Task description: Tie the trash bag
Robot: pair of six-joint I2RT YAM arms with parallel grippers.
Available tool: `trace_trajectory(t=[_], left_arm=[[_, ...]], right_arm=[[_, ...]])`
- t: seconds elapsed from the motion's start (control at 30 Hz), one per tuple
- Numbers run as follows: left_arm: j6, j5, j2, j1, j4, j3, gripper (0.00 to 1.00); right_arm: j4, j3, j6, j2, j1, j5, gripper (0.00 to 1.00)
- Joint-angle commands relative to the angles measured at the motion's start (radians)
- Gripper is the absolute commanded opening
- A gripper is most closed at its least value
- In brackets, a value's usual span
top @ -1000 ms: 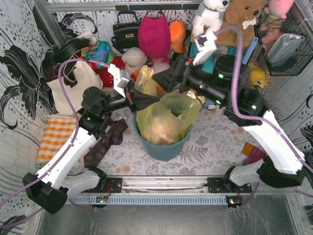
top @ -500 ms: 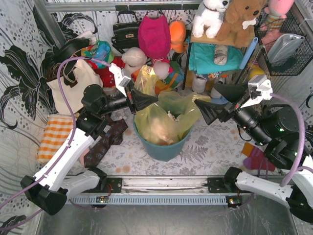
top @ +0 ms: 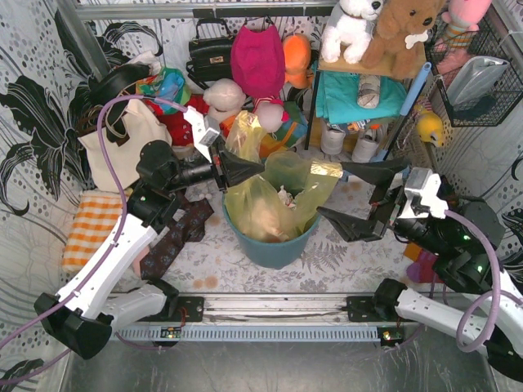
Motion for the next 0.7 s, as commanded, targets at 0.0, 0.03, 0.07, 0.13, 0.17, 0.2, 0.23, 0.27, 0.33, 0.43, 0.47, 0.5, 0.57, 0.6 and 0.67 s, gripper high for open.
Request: trace_trajectory(t=[0.0, 0.03, 0.07, 0.13, 0.17, 0.2, 0.23, 0.27, 0.33, 0.43, 0.47, 0.5, 0.57, 0.6, 0.67], left_arm=[[-0.013, 0.067, -0.022, -0.005, 0.078, 0.018, 0.0], [-0.02, 0.084, -0.024, -0.005, 0.095, 0.014, 0.0], [-0.026, 0.101, -0.025, -0.005, 0.11, 0.009, 0.0], [-0.043, 0.144, -0.023, -0.005, 0.139, 0.003, 0.0], [-0.051, 0.165, -0.02, -0.004, 0.15, 0.003, 0.0], [-0.056, 0.181, -0.015, -0.005, 0.154, 0.003, 0.0], [-0.059, 0.192, -0.014, -0.005, 0.156, 0.006, 0.0], [-0.059, 0.198, -0.012, -0.004, 0.157, 0.006, 0.0], [-0.057, 0.2, -0.011, -0.005, 0.157, 0.009, 0.0], [-0.053, 0.201, -0.01, -0.005, 0.154, 0.011, 0.0], [-0.053, 0.204, -0.008, -0.005, 0.154, 0.01, 0.0], [-0.053, 0.207, -0.005, -0.005, 0.155, 0.01, 0.0], [-0.055, 0.211, 0.001, -0.004, 0.154, 0.009, 0.0], [-0.055, 0.211, 0.004, -0.005, 0.153, 0.009, 0.0], [-0.055, 0.211, 0.006, -0.005, 0.152, 0.006, 0.0]], right_arm=[[0.11, -0.021, -0.044, 0.042, 0.004, -0.063, 0.99], [0.128, -0.024, -0.053, 0.056, 0.005, -0.048, 0.99], [0.142, -0.021, -0.063, 0.071, 0.005, -0.032, 0.98], [0.156, -0.007, -0.088, 0.104, 0.005, -0.005, 0.92], [0.16, -0.001, -0.101, 0.116, 0.005, 0.01, 0.88], [0.163, 0.004, -0.119, 0.128, 0.004, 0.037, 0.83], [0.163, 0.006, -0.133, 0.133, 0.004, 0.061, 0.77], [0.172, 0.003, -0.141, 0.135, 0.004, 0.086, 0.72], [0.175, -0.001, -0.155, 0.133, 0.005, 0.128, 0.71], [0.173, 0.002, -0.173, 0.142, 0.005, 0.191, 0.78], [0.168, 0.003, -0.182, 0.149, 0.005, 0.203, 0.78], [0.162, 0.008, -0.194, 0.161, 0.005, 0.213, 0.79], [0.148, 0.022, -0.211, 0.178, 0.005, 0.253, 0.77], [0.151, 0.017, -0.215, 0.176, 0.005, 0.266, 0.76], [0.167, 0.007, -0.226, 0.161, 0.005, 0.285, 0.74]])
